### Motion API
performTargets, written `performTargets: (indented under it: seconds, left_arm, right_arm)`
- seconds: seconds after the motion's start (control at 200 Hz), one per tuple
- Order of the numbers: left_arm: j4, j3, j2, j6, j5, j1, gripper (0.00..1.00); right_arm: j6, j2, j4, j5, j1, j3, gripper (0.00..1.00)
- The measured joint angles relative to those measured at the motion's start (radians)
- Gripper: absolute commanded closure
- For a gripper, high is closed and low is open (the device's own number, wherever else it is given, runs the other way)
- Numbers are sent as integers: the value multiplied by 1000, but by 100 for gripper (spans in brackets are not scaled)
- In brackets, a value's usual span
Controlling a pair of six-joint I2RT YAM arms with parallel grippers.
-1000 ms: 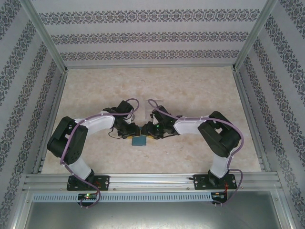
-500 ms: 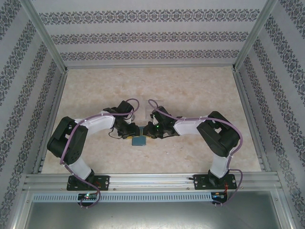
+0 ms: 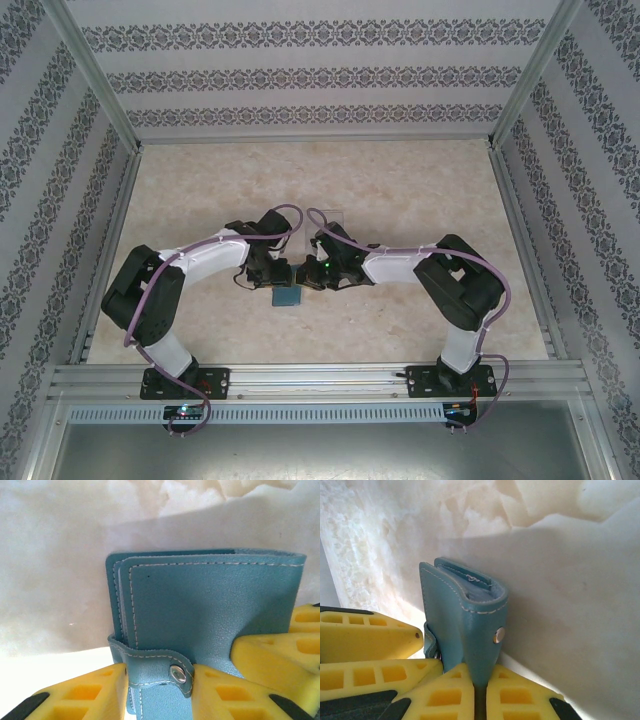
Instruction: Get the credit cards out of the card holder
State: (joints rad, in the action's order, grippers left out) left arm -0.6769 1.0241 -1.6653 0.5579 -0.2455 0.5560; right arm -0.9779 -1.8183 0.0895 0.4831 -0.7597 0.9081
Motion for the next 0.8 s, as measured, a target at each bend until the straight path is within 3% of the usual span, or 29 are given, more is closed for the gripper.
performTargets:
  seconds: [0.475,0.799]
  left_arm:
    - [-120,24,6,-8,149,-1,68]
    - [-58,-10,43,-6,80,-16,75]
  right_arm:
    - [42,26,-101,-34,-3,18,100]
    - [72,51,-179,-70,-3,28,79]
